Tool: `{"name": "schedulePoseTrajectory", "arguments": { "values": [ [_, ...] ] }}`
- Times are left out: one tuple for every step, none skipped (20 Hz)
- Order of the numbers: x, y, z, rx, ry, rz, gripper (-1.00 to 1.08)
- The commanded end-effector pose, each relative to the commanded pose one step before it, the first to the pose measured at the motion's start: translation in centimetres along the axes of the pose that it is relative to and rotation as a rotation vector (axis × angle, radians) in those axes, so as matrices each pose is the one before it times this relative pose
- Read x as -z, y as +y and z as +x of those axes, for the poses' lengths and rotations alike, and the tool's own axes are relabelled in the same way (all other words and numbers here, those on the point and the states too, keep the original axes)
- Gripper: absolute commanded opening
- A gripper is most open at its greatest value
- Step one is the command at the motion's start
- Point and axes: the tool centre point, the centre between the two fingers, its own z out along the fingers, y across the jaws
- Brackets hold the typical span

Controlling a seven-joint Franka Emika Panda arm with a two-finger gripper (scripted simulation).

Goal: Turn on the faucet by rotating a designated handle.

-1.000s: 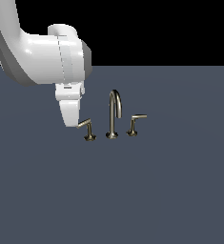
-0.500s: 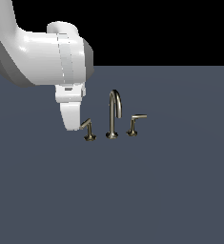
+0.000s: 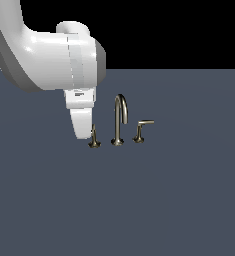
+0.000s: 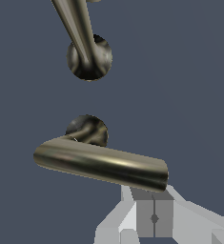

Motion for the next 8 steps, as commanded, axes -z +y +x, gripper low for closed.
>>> {"name": "schedulePoseTrajectory", "arguments": {
  "values": [
    [0.017, -0.147, 1.929, -0.01489, 0.00369, -0.00080, -1.00],
    [0.006, -0.084, 0.733, -0.00368, 0.00100, -0.00046, -1.00],
    [0.006, -0.084, 0.731, -0.00368, 0.00100, -0.00045, -1.00],
    [0.006, -0.085, 0.727, -0.00365, 0.00099, -0.00045, -1.00],
    [0.006, -0.085, 0.724, -0.00365, 0.00099, -0.00044, -1.00],
    [0.006, -0.086, 0.721, -0.00366, 0.00099, -0.00044, -1.00],
    [0.006, -0.089, 0.716, -0.00363, 0.00098, -0.00043, -1.00],
    [0.000, 0.000, 0.000, 0.00000, 0.00000, 0.00000, -1.00]
  ]
}}
